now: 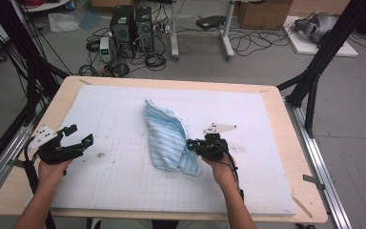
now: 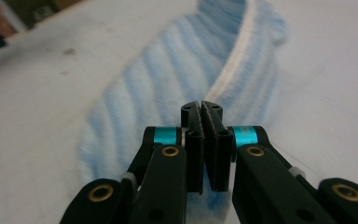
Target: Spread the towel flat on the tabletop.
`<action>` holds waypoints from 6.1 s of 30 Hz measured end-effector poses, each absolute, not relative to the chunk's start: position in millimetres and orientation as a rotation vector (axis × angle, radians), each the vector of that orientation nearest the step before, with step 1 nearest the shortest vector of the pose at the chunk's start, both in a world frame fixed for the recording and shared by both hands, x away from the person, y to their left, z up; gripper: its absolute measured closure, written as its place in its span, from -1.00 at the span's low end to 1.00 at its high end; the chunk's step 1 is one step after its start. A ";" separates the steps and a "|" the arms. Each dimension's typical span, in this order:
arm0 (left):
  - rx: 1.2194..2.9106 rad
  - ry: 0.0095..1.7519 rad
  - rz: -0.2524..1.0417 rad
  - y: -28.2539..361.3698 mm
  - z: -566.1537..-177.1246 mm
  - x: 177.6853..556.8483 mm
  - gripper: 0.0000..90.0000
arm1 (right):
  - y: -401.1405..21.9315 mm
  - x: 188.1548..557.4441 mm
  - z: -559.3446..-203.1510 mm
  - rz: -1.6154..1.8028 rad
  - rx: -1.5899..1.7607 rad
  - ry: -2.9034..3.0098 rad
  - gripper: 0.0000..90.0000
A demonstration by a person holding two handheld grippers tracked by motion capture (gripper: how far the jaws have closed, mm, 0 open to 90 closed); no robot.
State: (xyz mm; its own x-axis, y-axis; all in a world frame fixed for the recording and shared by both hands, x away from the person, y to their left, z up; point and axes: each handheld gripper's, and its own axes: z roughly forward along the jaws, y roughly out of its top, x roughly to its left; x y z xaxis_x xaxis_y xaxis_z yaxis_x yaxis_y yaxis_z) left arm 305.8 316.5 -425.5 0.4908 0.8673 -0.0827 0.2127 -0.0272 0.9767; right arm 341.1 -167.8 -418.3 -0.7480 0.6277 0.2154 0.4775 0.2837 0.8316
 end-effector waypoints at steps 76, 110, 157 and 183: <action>1.814 0.732 0.350 211.3 -430.5 314.1 0.75 | -199.4 321.4 -427.3 1.339 1.132 2.233 -0.26; 1.808 0.814 0.421 247.9 -436.3 315.8 0.76 | -102.7 381.5 -447.4 1.136 0.878 2.537 0.18; 1.804 0.818 0.436 247.6 -436.1 315.4 0.73 | -143.2 341.0 -441.0 1.258 0.854 2.579 0.87; 1.849 0.771 0.397 234.3 -439.6 316.1 0.73 | -185.2 342.7 -425.7 1.433 1.071 2.328 0.21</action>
